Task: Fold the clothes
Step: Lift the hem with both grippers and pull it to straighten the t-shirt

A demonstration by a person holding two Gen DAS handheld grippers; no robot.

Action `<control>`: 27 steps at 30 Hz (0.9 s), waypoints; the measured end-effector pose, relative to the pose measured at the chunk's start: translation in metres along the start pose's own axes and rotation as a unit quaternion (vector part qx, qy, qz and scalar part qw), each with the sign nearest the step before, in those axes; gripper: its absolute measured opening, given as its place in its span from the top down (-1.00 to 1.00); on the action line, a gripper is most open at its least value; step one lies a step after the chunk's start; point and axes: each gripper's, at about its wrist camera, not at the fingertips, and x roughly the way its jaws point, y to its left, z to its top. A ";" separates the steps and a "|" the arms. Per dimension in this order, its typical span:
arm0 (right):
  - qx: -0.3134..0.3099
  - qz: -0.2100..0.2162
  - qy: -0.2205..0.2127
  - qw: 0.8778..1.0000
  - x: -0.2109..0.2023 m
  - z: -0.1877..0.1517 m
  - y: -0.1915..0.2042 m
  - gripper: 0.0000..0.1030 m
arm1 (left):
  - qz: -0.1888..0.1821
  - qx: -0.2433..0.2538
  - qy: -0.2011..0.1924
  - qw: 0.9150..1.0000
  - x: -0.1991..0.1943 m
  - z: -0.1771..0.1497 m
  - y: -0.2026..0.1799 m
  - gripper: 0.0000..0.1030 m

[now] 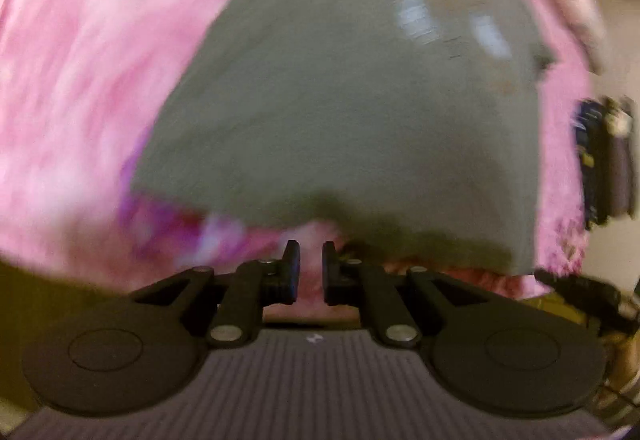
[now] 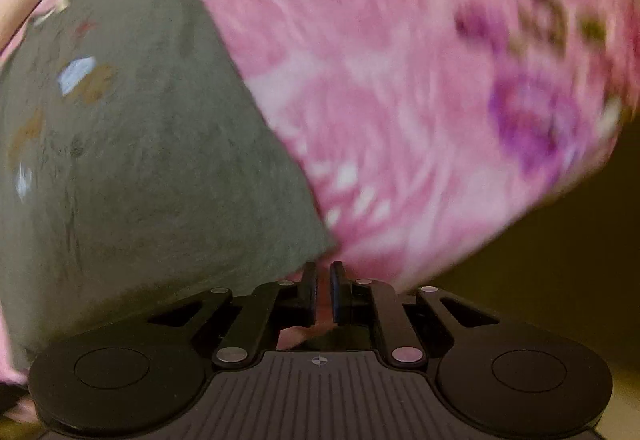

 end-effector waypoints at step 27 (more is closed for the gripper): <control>-0.195 0.037 -0.076 0.977 0.040 -0.012 0.105 -0.29 | 0.047 0.119 -0.052 0.990 0.068 0.000 -0.073 0.57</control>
